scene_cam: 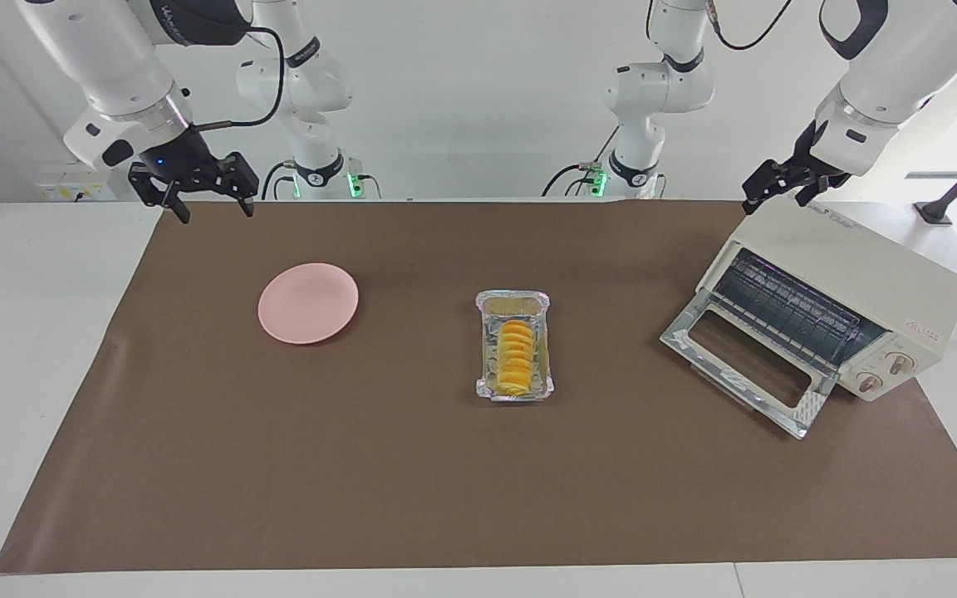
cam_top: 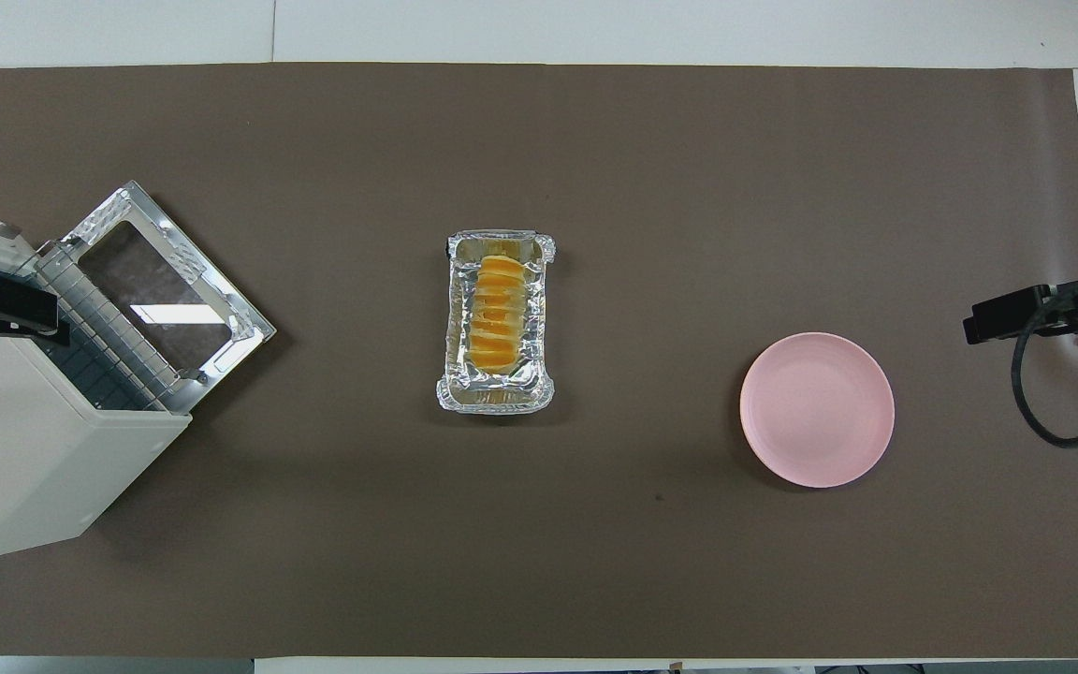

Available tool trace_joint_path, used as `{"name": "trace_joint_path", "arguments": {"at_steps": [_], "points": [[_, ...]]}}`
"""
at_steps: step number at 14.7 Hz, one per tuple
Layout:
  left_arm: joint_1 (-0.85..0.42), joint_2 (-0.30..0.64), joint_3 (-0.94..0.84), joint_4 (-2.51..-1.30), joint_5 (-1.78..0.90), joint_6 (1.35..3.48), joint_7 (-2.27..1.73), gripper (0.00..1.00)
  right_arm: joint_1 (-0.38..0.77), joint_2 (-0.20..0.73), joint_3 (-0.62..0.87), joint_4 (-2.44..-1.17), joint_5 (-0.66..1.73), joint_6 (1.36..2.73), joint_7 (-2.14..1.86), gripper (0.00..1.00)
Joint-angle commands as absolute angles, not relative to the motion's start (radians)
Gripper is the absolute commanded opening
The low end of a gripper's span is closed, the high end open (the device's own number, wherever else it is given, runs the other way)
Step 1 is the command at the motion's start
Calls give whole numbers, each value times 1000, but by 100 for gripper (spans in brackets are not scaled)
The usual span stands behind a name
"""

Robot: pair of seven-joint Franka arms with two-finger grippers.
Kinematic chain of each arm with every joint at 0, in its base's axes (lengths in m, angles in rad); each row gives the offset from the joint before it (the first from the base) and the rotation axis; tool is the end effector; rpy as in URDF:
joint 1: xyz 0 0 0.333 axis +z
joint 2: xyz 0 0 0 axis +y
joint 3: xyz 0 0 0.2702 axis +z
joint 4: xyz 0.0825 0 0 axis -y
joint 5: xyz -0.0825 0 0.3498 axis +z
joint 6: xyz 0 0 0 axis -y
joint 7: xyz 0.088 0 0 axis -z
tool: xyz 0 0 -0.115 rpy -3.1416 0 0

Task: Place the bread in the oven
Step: 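Reach the left gripper over to the foil tray and grasp it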

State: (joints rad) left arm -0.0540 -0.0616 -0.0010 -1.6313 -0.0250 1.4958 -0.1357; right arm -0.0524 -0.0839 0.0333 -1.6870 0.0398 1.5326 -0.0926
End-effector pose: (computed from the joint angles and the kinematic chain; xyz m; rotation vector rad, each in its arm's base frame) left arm 0.4938 -0.0302 0.5695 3.1191 0.1244 -0.1186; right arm 0.4916 -0.0041 0.5595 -3.0968 -0.1137 0.1060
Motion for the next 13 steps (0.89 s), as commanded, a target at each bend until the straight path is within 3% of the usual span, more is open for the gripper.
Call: {"name": "trace_joint_path", "arguments": {"at_steps": [1,5,7,9,13], "points": [[-153,-66,-5,-1658,-34,1645,-205,100,-71,-104,46,-1704,43,1534,-100,100],[-372,121,-5,-1625,-34,1868,-378,100,-69,-104,46,-1704,43,1535,-100,100],[-489,277,1,-1586,-26,1989,-443,100,-71,-104,46,-1704,43,1535,-100,100],[-517,322,-2,-1582,-28,2043,-506,100,-69,-104,46,-1706,43,1534,-100,100],[-606,324,-3,-1681,-26,2115,-555,100,-71,-104,46,-1704,43,1534,-100,100]]}}
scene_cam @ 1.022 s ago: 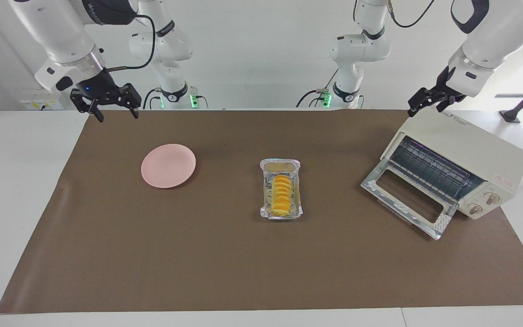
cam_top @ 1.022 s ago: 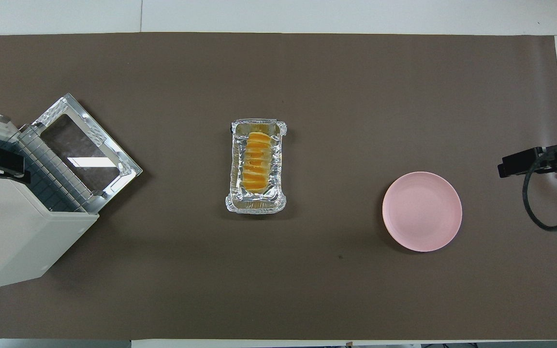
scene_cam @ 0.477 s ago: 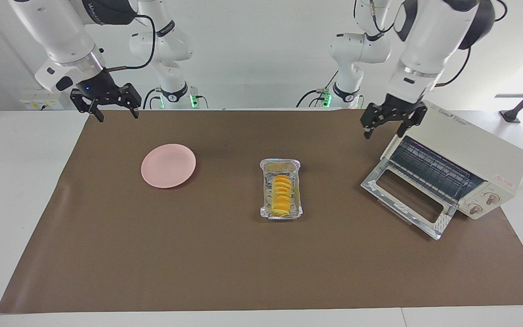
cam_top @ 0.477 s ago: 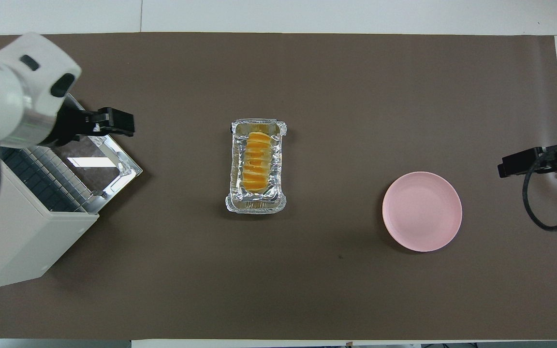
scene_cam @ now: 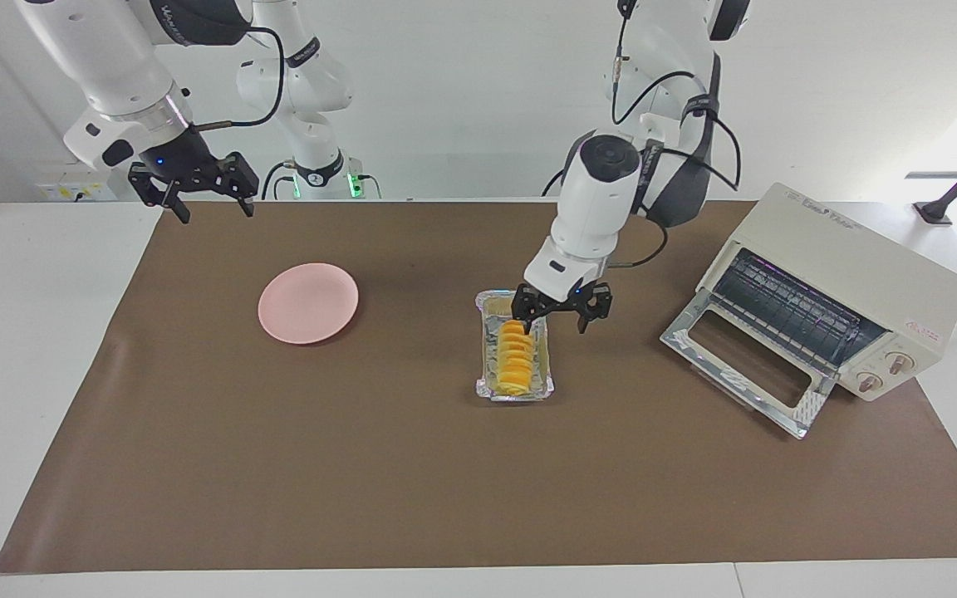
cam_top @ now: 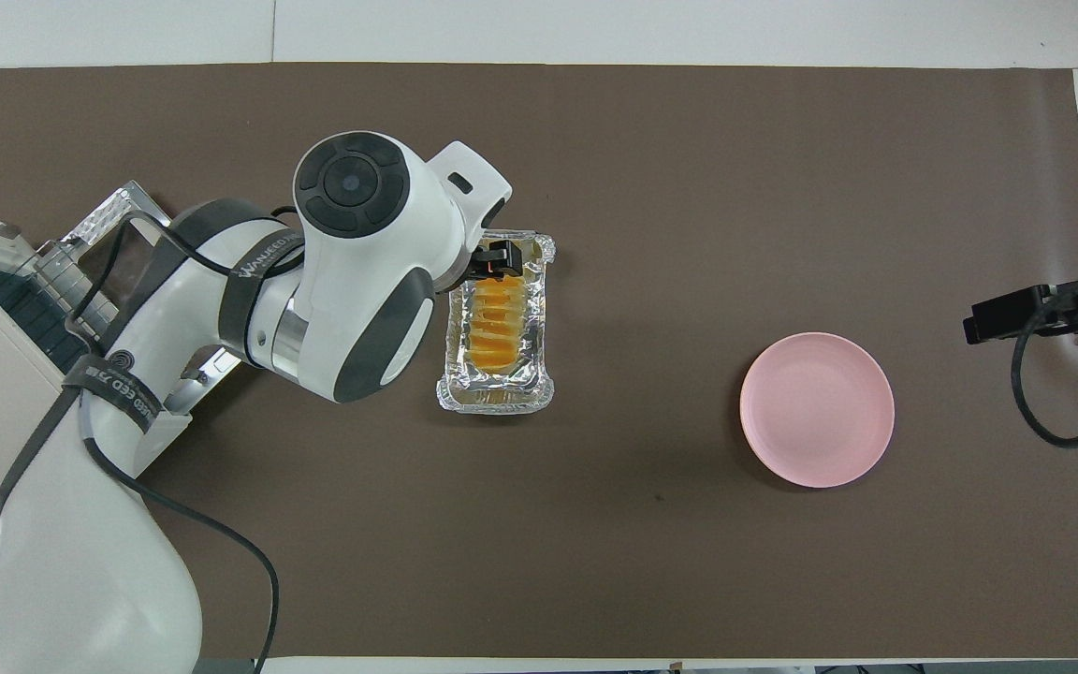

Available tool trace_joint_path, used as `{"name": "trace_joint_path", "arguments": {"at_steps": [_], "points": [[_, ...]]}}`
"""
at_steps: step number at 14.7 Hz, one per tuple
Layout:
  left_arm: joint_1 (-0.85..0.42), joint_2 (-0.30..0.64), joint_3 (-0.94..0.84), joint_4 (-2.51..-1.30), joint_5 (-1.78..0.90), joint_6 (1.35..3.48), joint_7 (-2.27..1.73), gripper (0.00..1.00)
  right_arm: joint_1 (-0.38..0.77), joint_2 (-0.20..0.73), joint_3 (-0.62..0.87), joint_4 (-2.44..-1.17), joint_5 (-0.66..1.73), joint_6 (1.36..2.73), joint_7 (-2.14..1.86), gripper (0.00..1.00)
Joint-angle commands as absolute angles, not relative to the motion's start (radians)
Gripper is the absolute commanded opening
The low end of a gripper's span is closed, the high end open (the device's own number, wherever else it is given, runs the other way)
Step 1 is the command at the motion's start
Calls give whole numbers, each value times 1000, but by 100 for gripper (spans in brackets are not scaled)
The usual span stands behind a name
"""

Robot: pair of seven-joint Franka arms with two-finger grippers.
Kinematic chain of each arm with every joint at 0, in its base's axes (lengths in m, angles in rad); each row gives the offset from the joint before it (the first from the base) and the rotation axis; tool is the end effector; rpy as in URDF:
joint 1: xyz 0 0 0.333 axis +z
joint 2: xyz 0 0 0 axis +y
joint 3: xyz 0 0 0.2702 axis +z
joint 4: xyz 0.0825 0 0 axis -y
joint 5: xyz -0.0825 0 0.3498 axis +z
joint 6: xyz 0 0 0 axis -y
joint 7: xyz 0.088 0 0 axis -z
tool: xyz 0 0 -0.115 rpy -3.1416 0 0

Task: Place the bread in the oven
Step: 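Reach the left gripper over to the foil tray and grasp it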

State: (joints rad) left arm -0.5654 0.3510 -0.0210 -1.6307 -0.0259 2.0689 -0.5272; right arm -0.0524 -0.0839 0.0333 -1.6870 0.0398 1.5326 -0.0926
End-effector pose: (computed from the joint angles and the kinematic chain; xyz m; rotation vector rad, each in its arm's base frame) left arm 0.5176 -0.3443 0.3874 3.0675 -0.0709 0.0890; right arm 0.4916 -0.0041 0.5595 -3.0968 -0.1137 0.1060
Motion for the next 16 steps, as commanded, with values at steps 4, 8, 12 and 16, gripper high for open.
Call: {"name": "trace_joint_path", "arguments": {"at_steps": [4,8,12,16], "points": [[-741,411,2,-1701,-25,2154,-686,100,-69,-104,46,-1704,43,1534,-100,100],[-765,428,2,-1727,-25,2167,-718,86,-69,-104,46,-1704,43,1534,-100,100],[-756,454,3,-1707,-26,2241,-729,59,-69,-104,46,-1704,43,1534,-100,100],[-747,479,11,-1703,-26,2243,-726,49,-69,-104,46,-1704,43,1534,-100,100]]}}
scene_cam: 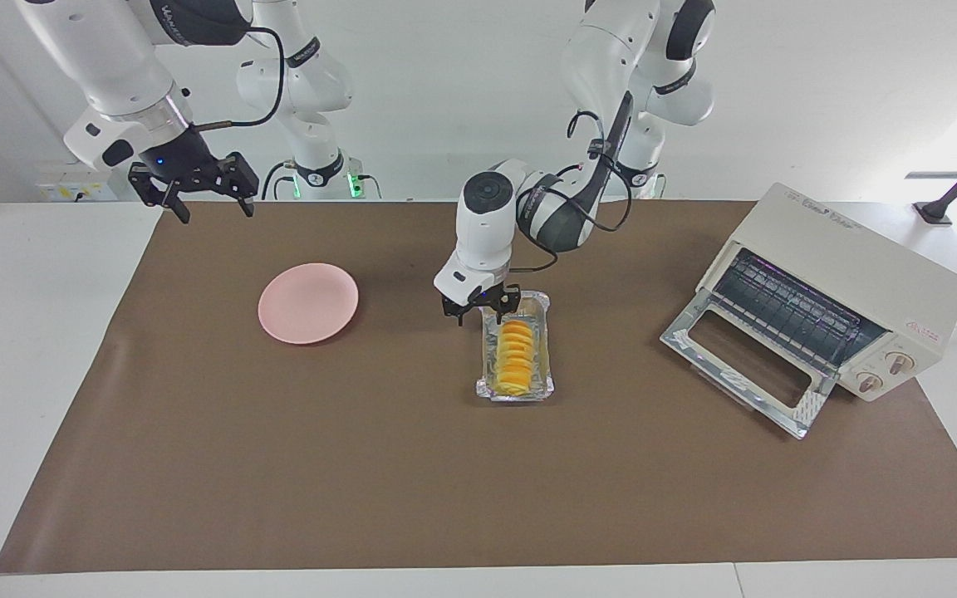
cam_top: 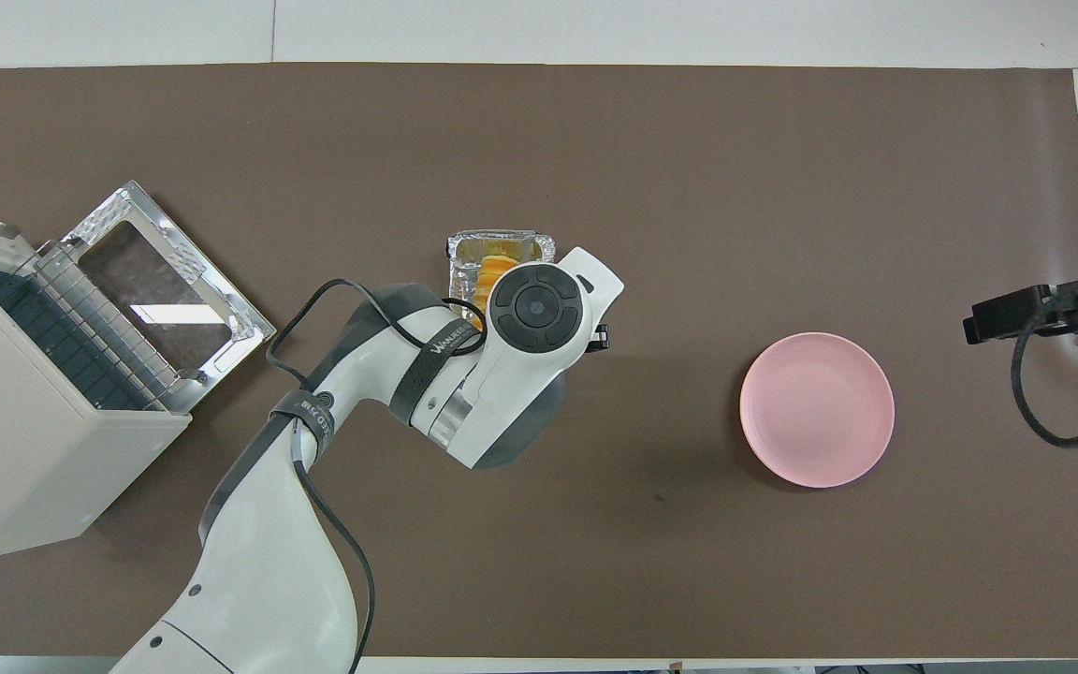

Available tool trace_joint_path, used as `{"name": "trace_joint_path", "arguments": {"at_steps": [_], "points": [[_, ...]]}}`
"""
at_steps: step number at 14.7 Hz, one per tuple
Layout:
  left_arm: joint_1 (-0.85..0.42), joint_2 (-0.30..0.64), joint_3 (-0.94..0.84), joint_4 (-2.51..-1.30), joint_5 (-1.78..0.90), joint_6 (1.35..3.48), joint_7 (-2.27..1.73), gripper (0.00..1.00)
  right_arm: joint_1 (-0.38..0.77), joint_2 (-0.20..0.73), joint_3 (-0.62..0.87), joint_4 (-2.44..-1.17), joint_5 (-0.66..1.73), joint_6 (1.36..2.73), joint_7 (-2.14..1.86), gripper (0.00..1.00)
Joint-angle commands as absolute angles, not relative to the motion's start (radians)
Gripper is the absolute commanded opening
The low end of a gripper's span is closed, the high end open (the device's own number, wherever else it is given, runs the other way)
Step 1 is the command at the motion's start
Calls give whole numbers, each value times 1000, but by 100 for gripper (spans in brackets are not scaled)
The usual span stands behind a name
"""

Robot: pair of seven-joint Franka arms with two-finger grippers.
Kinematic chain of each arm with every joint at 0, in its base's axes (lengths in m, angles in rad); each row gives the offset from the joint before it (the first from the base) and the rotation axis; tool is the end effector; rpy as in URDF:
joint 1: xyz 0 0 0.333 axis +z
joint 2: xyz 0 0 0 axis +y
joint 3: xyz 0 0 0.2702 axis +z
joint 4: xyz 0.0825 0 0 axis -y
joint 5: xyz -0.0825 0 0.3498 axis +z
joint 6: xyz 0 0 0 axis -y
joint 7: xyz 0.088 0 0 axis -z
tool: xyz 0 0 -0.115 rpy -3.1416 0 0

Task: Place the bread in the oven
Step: 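Reach the left gripper over to the foil tray and grasp it, then carry the foil tray with the left gripper into the toaster oven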

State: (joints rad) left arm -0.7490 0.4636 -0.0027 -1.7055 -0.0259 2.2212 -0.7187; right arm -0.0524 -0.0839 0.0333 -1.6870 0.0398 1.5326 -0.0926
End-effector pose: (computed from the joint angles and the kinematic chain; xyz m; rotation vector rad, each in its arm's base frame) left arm 0.4553 -0.4267 0.2987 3.0898 -0.0271 0.0367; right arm 0.4916 -0.0041 0.5595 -3.0968 -0.1137 0.1060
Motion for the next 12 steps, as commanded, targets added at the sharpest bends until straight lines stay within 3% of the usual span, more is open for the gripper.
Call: {"name": "trace_joint_path", "arguments": {"at_steps": [1,3,5,10,12], "points": [[-732,480,11,-1704,-25,2244,-723,49,-69,-104,46,-1704,43,1534,-100,100],[-729,482,11,-1704,-25,2235,-724,43,-69,-104,46,-1704,43,1534,-100,100],[-727,483,12,-1706,-25,2217,-729,0,-69,-104,46,-1704,43,1534,-100,100],[-690,483,20,-1700,-31,2180,-742,0,-71,-104,46,-1704,43,1535,-100,100],[-686,480,67,-1627,-37,2055,-788,0,-72,-104,46,-1704,43,1534,-100,100]]}}
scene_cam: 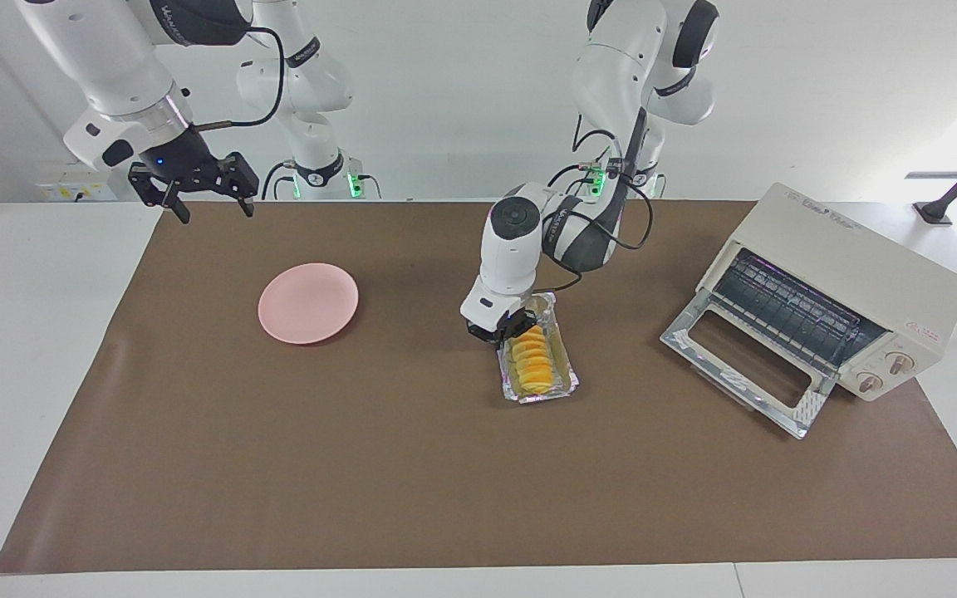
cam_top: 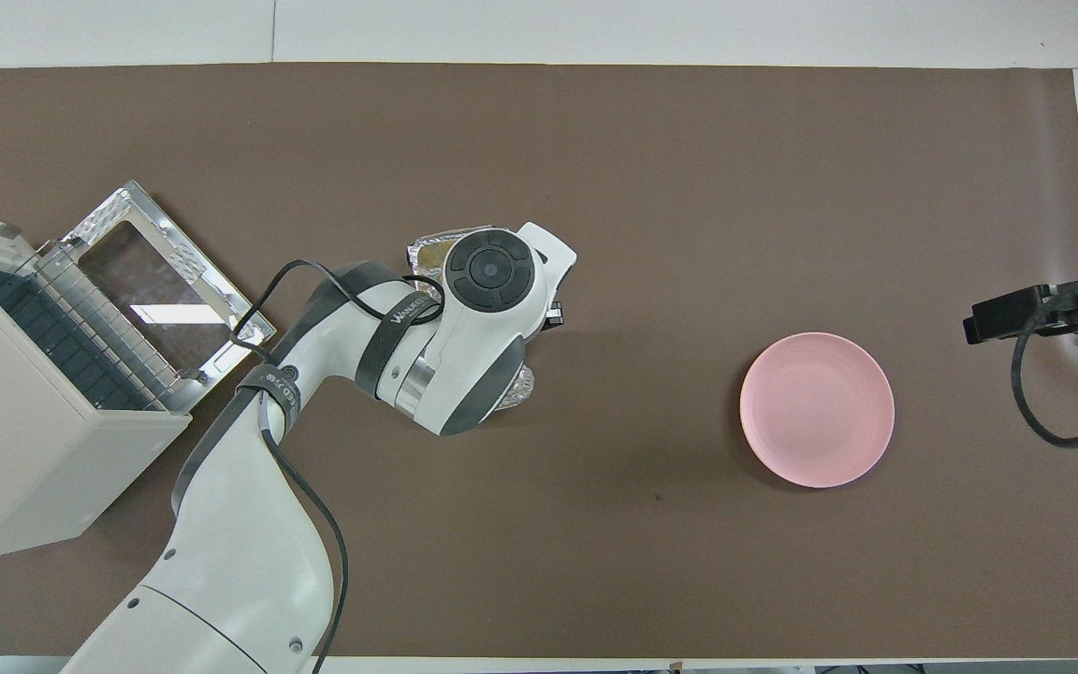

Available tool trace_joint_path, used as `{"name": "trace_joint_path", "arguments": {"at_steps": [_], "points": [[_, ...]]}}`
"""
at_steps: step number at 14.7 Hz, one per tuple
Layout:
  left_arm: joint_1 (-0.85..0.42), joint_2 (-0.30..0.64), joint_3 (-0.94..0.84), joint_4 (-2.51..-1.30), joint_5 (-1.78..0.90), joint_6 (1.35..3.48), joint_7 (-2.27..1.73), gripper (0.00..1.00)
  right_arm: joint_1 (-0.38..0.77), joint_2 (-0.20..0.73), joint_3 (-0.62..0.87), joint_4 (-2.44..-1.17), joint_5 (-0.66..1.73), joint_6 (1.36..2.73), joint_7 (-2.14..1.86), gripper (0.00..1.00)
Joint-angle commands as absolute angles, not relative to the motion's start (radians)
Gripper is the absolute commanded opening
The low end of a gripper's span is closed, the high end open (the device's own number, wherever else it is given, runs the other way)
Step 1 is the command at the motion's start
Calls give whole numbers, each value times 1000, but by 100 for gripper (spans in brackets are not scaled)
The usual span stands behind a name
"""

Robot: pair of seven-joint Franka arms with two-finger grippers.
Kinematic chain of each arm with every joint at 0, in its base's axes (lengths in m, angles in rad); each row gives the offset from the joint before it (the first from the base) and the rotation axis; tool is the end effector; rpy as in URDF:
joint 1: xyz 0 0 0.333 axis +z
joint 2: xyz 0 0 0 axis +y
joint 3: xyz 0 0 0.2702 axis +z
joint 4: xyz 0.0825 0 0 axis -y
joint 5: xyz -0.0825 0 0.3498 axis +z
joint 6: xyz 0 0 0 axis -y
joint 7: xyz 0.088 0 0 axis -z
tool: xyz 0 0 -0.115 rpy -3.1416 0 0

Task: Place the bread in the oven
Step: 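Carry the foil tray with the left gripper into the toaster oven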

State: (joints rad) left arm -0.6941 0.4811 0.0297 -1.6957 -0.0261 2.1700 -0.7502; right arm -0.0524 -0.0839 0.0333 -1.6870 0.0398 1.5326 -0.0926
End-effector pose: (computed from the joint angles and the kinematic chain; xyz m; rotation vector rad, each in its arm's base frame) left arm 0.4864 -0.3843 0.2874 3.1362 0.1526 -0.0157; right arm 0.4916 -0.0041 0.5595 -3.0968 -0.1137 0.1060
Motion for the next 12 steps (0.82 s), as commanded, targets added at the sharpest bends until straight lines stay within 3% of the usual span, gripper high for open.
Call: {"name": "trace_joint_path", "arguments": {"at_steps": [1,4,9,12], "points": [[-678,470,99,-1591,-38,1989,-805,0,-72,-104,46,-1704,43,1534,-100,100],[-560,391,138,-1520,-96,1838,-813,0,-72,-104,46,-1704,43,1534,-98,100],[-500,400,378,-1535,-92,1818,-836,0,-72,-104,46,-1706,41,1536,-98,100],[-390,391,382,-1568,-91,1815,-824,0,-72,-104,44,-1706,41,1536,-98,100]]}}
